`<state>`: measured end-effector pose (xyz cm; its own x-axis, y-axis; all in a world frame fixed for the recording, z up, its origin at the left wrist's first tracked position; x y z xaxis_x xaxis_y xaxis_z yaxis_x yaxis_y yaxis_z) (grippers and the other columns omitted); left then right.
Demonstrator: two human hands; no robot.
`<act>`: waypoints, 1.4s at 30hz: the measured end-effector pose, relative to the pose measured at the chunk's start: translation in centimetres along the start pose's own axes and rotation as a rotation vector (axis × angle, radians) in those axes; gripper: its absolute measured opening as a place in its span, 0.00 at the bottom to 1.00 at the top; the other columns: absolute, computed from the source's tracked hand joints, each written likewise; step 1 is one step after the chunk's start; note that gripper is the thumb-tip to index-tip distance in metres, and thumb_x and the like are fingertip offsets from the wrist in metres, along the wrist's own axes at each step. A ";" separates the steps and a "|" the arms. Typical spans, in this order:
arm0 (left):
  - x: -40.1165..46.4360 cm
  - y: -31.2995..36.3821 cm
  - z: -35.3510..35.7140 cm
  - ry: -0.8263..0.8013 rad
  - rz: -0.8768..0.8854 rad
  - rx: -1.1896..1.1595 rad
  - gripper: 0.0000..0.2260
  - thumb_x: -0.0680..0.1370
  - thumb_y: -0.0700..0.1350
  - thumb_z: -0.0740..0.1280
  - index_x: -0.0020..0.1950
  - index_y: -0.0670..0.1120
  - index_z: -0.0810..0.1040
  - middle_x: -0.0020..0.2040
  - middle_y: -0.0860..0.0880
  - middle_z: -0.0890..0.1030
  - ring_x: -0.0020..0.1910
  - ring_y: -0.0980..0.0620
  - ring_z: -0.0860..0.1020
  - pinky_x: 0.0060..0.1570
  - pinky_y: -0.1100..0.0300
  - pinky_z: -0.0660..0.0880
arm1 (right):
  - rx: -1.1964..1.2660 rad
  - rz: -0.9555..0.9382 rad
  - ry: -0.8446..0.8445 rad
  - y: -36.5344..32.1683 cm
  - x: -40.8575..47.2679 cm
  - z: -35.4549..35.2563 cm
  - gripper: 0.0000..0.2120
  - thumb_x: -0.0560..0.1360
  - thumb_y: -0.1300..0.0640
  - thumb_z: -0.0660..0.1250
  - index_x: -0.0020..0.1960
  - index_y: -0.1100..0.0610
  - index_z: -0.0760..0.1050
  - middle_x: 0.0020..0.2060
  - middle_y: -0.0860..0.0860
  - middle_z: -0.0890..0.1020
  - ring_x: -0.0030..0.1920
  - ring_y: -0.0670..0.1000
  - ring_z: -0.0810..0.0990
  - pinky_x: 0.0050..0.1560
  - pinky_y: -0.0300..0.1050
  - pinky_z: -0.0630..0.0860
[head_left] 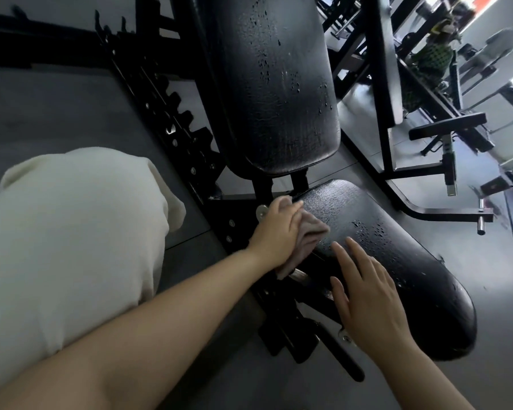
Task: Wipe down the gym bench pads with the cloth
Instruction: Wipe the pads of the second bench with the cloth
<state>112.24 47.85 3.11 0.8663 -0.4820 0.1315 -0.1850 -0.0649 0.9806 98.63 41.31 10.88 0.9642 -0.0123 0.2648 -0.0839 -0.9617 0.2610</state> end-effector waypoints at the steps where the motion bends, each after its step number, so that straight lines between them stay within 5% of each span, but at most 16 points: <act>1: 0.9 -0.2 0.0 -0.058 -0.015 0.036 0.19 0.82 0.46 0.54 0.74 0.46 0.64 0.72 0.43 0.64 0.70 0.47 0.64 0.69 0.59 0.58 | -0.002 0.004 -0.007 0.1 -0.1 0.1 0.23 0.76 0.50 0.54 0.68 0.56 0.65 0.65 0.59 0.74 0.59 0.57 0.71 0.63 0.51 0.67; 3: 1.7 -0.2 -0.4 -0.073 -0.025 0.026 0.23 0.81 0.45 0.58 0.75 0.50 0.58 0.69 0.44 0.68 0.66 0.48 0.69 0.68 0.54 0.62 | -0.007 0.010 -0.011 0.2 0.0 0.1 0.22 0.76 0.50 0.54 0.67 0.57 0.66 0.64 0.59 0.74 0.58 0.55 0.69 0.62 0.48 0.62; 7: -0.7 -1.2 -2.2 0.191 -0.211 -0.062 0.22 0.77 0.47 0.66 0.65 0.39 0.63 0.65 0.42 0.64 0.59 0.47 0.73 0.51 0.71 0.62 | -0.016 0.029 0.014 0.3 -0.2 -0.1 0.21 0.75 0.51 0.55 0.64 0.59 0.70 0.62 0.59 0.75 0.57 0.55 0.69 0.61 0.50 0.64; 10: -2.2 -0.2 -1.3 0.223 -0.131 0.027 0.24 0.78 0.51 0.63 0.69 0.39 0.64 0.69 0.42 0.63 0.65 0.46 0.70 0.59 0.66 0.65 | -0.047 0.036 0.003 0.4 -0.5 0.1 0.21 0.75 0.50 0.54 0.63 0.58 0.72 0.62 0.59 0.75 0.58 0.55 0.69 0.59 0.56 0.73; 14: -2.5 0.7 0.2 0.131 -0.053 0.145 0.29 0.78 0.54 0.62 0.75 0.46 0.57 0.75 0.45 0.55 0.72 0.45 0.61 0.68 0.54 0.64 | -0.055 0.032 0.012 0.6 -0.6 0.3 0.20 0.75 0.50 0.55 0.63 0.57 0.70 0.62 0.58 0.76 0.58 0.55 0.69 0.61 0.57 0.71; 26: 3.5 -0.3 1.0 -0.310 -0.060 0.321 0.27 0.79 0.50 0.60 0.76 0.43 0.58 0.75 0.44 0.58 0.74 0.48 0.59 0.73 0.56 0.55 | -0.025 0.023 0.065 0.6 -0.4 0.8 0.18 0.77 0.49 0.53 0.61 0.56 0.69 0.58 0.57 0.78 0.57 0.55 0.72 0.65 0.57 0.61; 33: 5.6 -0.1 1.6 -0.423 -0.082 0.279 0.24 0.80 0.46 0.60 0.75 0.42 0.61 0.74 0.45 0.65 0.72 0.50 0.63 0.65 0.66 0.58 | -0.037 0.081 0.024 1.0 -0.2 1.1 0.19 0.73 0.49 0.56 0.60 0.55 0.72 0.57 0.55 0.79 0.56 0.56 0.75 0.66 0.57 0.61; 40: 3.3 -0.8 1.2 -0.256 -0.129 0.303 0.33 0.71 0.59 0.58 0.74 0.48 0.62 0.69 0.42 0.67 0.67 0.43 0.68 0.68 0.54 0.64 | -0.033 0.119 -0.041 1.0 -0.1 1.1 0.20 0.72 0.48 0.57 0.59 0.56 0.75 0.57 0.54 0.79 0.56 0.56 0.76 0.66 0.56 0.61; 42: 1.7 -1.1 0.5 -0.122 -0.145 0.245 0.29 0.74 0.56 0.61 0.73 0.48 0.62 0.67 0.40 0.67 0.65 0.42 0.69 0.65 0.51 0.68 | -0.025 0.128 -0.066 1.1 -0.1 1.1 0.20 0.72 0.48 0.57 0.59 0.56 0.75 0.57 0.54 0.79 0.56 0.56 0.77 0.66 0.56 0.60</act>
<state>113.63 46.65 2.15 0.8324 -0.5527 -0.0400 -0.1829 -0.3422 0.9216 98.69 40.00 10.15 0.9597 -0.1529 0.2359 -0.2124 -0.9440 0.2525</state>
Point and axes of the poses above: each hand's wrist, its own x-axis towards the middle knuckle, its own z-axis out of the palm, y = z × x, the point moved 9 cm from there along x, towards the middle knuckle
